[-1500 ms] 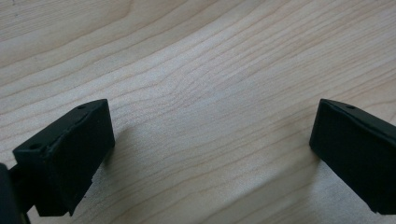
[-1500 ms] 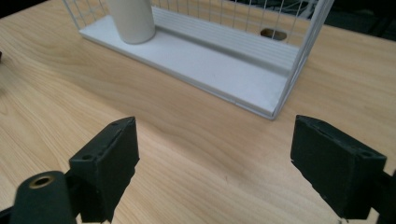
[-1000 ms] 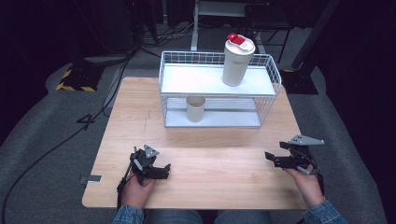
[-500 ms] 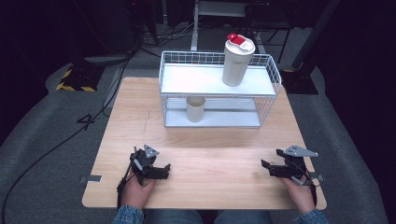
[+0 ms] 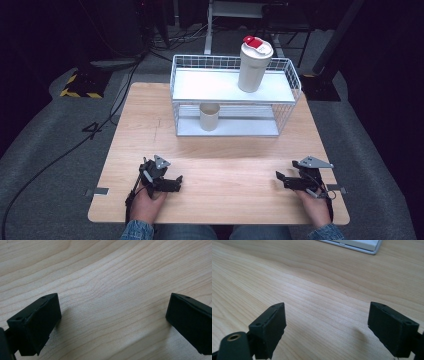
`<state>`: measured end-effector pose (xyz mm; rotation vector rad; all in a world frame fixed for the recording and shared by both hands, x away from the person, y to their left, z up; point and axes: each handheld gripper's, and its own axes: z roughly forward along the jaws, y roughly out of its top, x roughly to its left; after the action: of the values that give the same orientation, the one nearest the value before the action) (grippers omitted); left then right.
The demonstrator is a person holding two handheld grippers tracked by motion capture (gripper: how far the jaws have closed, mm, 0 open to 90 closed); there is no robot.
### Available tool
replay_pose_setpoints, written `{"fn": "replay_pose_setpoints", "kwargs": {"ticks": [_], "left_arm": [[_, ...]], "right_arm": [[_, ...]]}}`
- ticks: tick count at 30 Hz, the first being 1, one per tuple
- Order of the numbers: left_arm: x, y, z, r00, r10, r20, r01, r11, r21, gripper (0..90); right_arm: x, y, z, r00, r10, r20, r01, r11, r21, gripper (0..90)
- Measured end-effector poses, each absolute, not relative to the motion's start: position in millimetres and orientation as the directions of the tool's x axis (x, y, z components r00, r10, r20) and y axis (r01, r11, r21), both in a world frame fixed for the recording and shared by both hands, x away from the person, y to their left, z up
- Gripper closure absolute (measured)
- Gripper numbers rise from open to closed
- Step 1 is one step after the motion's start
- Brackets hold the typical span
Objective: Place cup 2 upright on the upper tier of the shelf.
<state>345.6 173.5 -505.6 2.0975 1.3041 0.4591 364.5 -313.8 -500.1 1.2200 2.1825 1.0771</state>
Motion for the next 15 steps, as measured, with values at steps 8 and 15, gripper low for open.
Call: {"fn": "replay_pose_setpoints", "kwargs": {"ticks": [8,15], "left_arm": [[345.6,173.5,-505.6,0.452,0.891,-0.030,0.676,-0.321,0.663,0.5],[345.5,173.5,-505.7,0.452,0.891,-0.030,0.676,-0.321,0.663,0.5]], "right_arm": [[371.0,-313.9,-503.8,-0.520,0.854,0.031,0.579,0.325,0.748,15.6],[370.5,-310.9,-504.8,-0.532,0.847,-0.009,0.574,0.368,0.732,12.8]]}}
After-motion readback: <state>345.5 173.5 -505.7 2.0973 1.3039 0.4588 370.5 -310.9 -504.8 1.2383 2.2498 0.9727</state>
